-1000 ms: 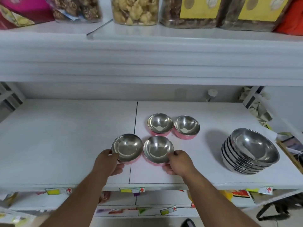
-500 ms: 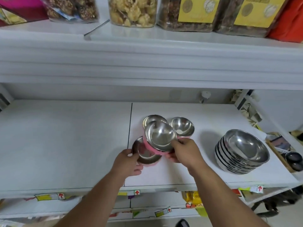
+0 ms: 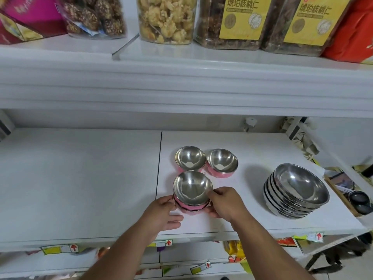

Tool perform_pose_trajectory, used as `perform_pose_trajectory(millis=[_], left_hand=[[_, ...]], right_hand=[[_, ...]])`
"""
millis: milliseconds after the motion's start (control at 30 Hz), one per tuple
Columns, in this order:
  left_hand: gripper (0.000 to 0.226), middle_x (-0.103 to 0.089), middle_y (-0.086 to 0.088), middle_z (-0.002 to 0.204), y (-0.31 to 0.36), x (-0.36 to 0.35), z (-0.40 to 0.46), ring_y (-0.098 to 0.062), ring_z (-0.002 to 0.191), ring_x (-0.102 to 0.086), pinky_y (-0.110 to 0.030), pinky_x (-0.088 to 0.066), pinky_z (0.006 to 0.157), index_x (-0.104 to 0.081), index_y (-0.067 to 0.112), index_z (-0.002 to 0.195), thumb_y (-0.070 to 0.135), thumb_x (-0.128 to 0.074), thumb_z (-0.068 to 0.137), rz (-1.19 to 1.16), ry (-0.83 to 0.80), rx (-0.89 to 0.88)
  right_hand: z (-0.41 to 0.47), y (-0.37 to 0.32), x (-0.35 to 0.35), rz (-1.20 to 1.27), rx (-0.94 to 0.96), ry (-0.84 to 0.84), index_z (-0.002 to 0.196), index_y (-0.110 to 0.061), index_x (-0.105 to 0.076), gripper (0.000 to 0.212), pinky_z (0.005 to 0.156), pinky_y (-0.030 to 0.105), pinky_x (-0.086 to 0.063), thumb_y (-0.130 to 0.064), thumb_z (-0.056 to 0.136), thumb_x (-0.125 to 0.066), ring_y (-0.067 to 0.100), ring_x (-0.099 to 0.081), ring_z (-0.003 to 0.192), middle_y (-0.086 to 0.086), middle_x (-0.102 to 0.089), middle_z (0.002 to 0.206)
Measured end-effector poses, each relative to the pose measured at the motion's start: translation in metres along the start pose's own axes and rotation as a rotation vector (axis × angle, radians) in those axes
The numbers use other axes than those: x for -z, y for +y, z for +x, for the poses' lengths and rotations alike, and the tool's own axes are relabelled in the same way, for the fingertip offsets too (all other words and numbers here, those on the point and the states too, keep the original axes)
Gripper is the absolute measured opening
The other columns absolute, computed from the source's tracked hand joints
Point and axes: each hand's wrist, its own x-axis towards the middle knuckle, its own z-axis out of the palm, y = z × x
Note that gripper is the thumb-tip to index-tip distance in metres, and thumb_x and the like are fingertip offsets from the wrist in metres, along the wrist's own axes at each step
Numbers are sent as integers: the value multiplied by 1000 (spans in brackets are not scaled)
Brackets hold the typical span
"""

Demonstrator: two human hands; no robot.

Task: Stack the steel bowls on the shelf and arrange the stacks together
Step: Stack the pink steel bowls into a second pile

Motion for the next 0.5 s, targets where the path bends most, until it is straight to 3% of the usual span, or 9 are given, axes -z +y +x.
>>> perform_pose_trajectory(millis=[133, 233, 400, 500], left_hand=[[42, -63, -8, 107, 9, 10, 0, -33, 90, -73, -40, -61, 73, -45, 10, 145, 11, -50, 103, -23, 48, -20], [37, -61, -9, 102, 21, 19, 4, -34, 88, -70, -41, -58, 78, -50, 7, 139, 8, -50, 102, -23, 104, -43], [30, -61, -13, 111, 45, 25, 22, -26, 87, -71, -34, -58, 66, -55, 11, 130, 16, -54, 100, 68, 171, -116], [21, -54, -12, 100, 61, 17, 36, -29, 82, -60, -30, -52, 65, -54, 18, 121, 13, -53, 100, 98, 167, -128]], right_hand=[[0, 5, 10, 4, 14, 70, 83, 0, -64, 32, 68, 45, -67, -28, 97, -59, 27, -77, 61, 11, -67, 65], [0, 6, 17, 48, -4, 124, 88, 8, -63, 40, 73, 48, -66, -30, 98, -58, 29, -78, 65, 14, -65, 71], [4, 6, 22, 131, -35, 169, 102, 15, -62, 42, 76, 48, -66, -26, 99, -59, 26, -77, 61, 15, -61, 76], [14, 2, 28, 183, -56, 167, 104, 6, -65, 30, 78, 48, -66, -23, 99, -58, 22, -75, 60, 15, -64, 81]])
